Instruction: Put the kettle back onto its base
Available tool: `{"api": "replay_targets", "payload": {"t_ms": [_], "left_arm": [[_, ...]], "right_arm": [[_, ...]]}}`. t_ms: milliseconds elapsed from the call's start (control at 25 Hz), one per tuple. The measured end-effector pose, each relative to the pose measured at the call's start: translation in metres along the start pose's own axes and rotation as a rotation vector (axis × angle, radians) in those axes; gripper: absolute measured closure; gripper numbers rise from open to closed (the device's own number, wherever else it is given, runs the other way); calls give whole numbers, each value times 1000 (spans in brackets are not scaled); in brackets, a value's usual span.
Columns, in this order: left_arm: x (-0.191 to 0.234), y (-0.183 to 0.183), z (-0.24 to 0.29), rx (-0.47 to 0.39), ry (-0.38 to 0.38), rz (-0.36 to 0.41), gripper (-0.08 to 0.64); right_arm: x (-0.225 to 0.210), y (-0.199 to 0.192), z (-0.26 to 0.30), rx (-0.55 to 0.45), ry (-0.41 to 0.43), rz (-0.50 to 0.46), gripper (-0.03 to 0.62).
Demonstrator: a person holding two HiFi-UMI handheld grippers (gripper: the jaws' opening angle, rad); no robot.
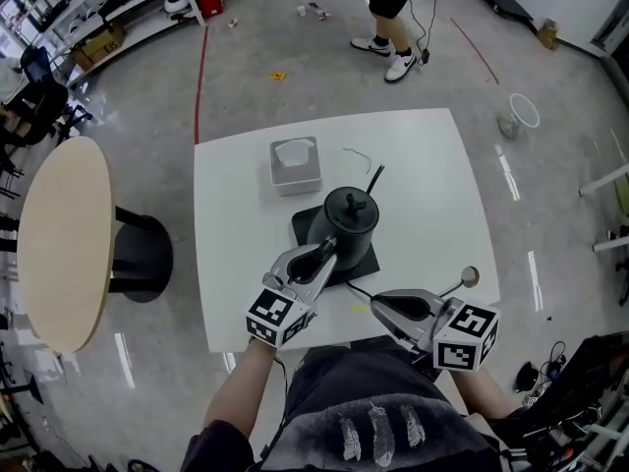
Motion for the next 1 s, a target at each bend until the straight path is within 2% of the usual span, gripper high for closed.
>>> {"api": "replay_targets", "payload": {"t_ms": [200, 360, 480, 680, 1000], "left_arm": [[-4, -11, -11, 36, -3, -9, 491], [-10, -23, -17, 90, -3, 21, 486], [-12, -27, -23, 148, 7, 73, 486], [4, -37, -25, 235, 121, 172, 476], [37, -27, -16, 249, 223, 240, 454]], "right_arm": [[6, 8, 6, 10, 5, -16, 591], [12, 9, 9, 11, 17, -19, 591], [19, 11, 11, 20, 21, -21, 591], [18, 7, 14, 23, 23, -30, 591], [16, 10, 18, 20, 34, -55, 591]]}}
Point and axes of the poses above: the fingertips, and each gripper's own axes: z forward along the fingers, x to its left, y out of its top, the point moved 5 cm from there along -z, backward along the fingers, and after that the axes turned 3 degrees about z, right-handed, at the moved point
